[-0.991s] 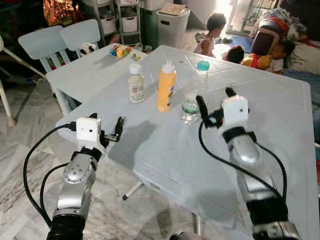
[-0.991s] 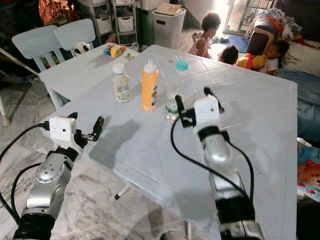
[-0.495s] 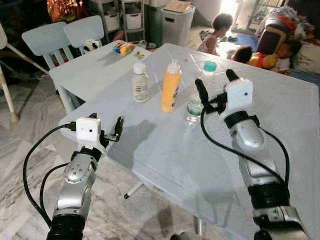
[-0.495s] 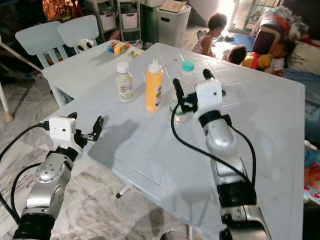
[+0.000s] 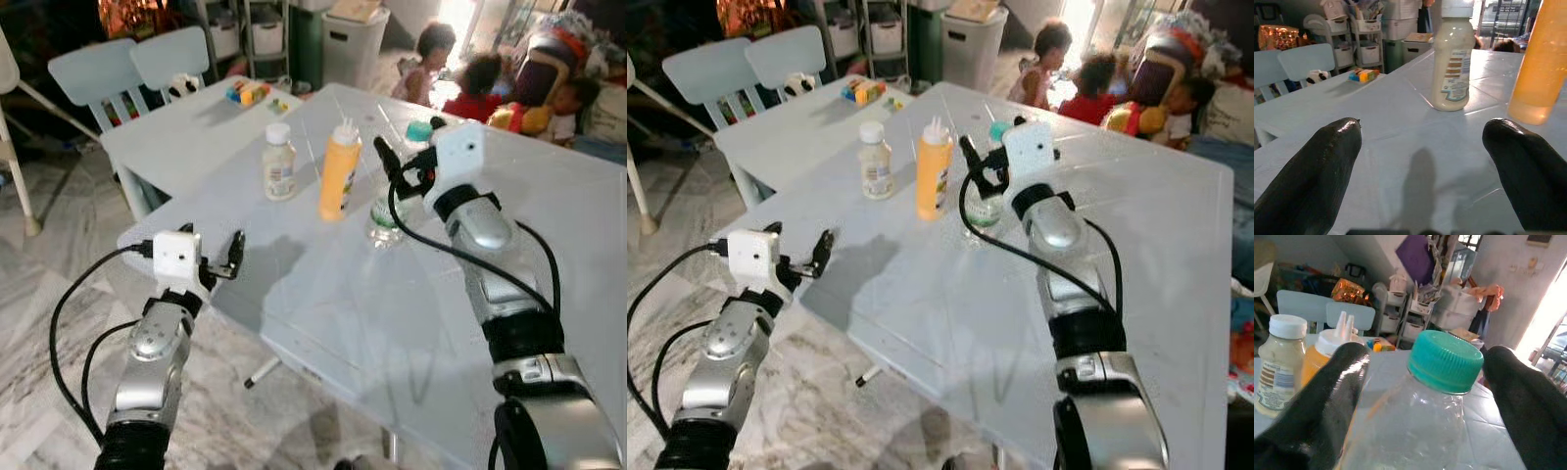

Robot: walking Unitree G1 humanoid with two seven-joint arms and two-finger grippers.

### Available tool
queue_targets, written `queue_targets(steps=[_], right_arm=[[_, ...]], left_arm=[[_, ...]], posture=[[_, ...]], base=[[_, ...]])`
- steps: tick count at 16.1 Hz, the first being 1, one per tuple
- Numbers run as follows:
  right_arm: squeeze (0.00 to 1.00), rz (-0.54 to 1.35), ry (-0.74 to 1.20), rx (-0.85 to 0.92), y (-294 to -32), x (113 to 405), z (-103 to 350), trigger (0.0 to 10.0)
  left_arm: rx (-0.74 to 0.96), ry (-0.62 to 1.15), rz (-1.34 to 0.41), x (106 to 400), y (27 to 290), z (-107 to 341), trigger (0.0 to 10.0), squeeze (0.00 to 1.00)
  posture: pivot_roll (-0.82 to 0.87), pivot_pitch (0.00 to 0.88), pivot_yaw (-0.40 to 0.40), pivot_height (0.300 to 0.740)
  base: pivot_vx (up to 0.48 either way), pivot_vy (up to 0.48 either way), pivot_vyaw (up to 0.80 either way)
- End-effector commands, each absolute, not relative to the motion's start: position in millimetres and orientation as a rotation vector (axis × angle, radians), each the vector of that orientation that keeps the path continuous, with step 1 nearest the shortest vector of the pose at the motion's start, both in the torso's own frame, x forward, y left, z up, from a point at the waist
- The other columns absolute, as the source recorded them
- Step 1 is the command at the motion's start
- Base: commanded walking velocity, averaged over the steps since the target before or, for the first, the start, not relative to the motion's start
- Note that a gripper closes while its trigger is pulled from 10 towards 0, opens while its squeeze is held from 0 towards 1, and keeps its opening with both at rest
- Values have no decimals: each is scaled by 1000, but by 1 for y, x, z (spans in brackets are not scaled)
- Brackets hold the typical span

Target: Restocking fridge

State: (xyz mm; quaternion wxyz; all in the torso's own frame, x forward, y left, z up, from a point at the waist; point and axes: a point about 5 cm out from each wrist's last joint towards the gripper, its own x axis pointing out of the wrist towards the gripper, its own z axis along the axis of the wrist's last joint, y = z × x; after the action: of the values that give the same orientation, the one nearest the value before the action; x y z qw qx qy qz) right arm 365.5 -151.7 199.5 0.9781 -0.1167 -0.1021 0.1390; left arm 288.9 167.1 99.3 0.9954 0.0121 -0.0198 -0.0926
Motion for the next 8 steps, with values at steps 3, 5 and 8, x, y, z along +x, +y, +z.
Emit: queue_targets(steps=[3, 5, 8], right_arm=[[0, 263, -184, -227, -153, 371, 206, 0], [0, 262, -177, -236, -155, 371, 205, 0], [0, 259, -175, -235, -157, 370, 206, 0]], left_arm=[[37, -44, -190, 287, 167, 101, 10000, 0], [33, -36, -194, 288, 166, 100, 10000, 0], [32, -37, -199, 290, 164, 100, 10000, 0]], posture=[[-17, 0, -30, 740], [-25, 0, -25, 740], [-30, 0, -23, 740]], base=[[0, 0, 0], [0, 0, 0], [0, 0, 0]])
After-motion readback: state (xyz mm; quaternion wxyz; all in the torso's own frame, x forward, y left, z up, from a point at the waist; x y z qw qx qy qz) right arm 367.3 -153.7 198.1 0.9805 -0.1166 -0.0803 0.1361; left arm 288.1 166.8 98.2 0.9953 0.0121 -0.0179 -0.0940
